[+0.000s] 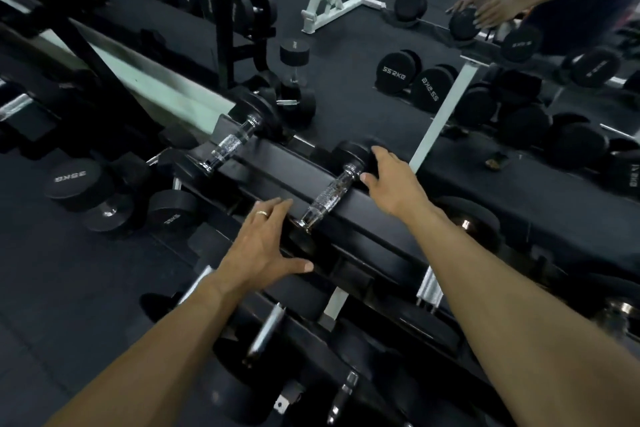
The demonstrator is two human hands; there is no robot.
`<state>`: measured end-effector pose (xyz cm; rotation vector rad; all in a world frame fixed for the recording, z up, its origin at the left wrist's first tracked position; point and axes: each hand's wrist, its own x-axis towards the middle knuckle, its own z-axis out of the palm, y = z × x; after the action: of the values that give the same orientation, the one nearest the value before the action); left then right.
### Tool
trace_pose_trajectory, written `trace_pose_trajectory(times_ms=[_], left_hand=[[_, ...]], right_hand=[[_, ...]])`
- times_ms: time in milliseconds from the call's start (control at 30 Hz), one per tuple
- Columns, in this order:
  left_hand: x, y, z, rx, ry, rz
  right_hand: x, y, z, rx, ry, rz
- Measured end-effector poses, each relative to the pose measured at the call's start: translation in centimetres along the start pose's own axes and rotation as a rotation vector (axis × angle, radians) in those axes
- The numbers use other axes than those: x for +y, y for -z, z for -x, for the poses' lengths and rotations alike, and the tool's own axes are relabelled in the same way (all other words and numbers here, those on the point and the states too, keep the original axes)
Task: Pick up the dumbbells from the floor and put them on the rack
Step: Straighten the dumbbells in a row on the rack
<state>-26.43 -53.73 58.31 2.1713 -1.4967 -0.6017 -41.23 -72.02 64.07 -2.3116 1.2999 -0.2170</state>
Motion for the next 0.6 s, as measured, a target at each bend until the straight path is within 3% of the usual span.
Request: trace_pose_trajectory(times_ms=[233, 600], left_hand=[[-0.5, -1.2, -0.5, 0.010, -0.011, 0.096], [0.3, -2.0, 0.2, 0.027, 0.084, 0.207]], right_hand=[[-0.2, 0.1, -1.3, 0.003, 0.004, 0.191], [-1.6, -0.6, -2.9, 0.026, 0.076, 0.219]])
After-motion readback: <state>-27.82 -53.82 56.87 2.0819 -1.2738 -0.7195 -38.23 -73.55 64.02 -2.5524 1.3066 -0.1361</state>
